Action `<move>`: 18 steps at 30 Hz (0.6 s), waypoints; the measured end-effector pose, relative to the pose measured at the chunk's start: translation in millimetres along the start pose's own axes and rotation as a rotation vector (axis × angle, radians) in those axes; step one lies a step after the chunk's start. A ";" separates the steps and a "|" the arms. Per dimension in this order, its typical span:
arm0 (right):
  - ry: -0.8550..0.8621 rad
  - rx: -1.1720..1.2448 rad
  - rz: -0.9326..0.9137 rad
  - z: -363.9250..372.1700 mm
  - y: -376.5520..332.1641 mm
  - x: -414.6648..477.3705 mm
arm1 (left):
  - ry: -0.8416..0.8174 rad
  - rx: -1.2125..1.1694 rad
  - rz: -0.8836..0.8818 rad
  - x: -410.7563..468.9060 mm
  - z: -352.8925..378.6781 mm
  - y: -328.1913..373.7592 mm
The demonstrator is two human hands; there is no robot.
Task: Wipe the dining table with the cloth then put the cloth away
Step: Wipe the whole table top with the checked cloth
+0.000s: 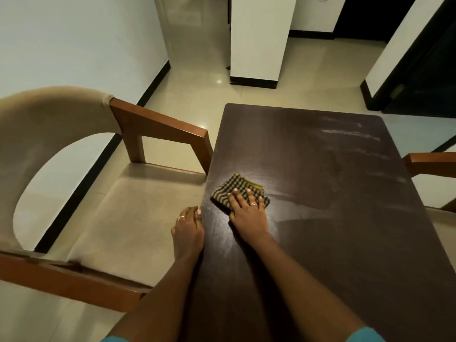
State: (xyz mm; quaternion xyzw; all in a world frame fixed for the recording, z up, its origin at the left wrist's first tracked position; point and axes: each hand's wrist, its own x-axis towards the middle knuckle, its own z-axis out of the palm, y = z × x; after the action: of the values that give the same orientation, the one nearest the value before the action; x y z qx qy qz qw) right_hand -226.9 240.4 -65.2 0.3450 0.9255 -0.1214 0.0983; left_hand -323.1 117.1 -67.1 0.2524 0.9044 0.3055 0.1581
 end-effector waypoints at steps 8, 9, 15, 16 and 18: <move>0.094 0.057 0.524 -3.8 112.1 -55.5 | -0.064 0.096 0.130 -24.1 13.7 23.1; 0.112 0.070 0.591 -3.3 118.6 -63.6 | -0.063 0.081 0.119 -27.1 15.0 23.9; 0.149 0.238 0.762 -4.3 82.5 -58.5 | -0.076 0.067 0.106 -34.2 14.1 14.0; 0.135 0.231 0.734 -3.3 69.7 -54.4 | -0.069 0.067 0.099 -34.7 12.9 11.9; 0.106 0.181 0.598 0.7 39.6 -48.6 | -0.065 0.072 0.088 -35.3 11.6 7.9</move>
State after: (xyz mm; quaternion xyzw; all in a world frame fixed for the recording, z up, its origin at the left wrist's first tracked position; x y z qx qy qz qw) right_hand -164.5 239.3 -59.1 0.6151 0.7723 -0.1507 0.0500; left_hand -286.1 108.5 -66.3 0.3070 0.8974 0.2709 0.1645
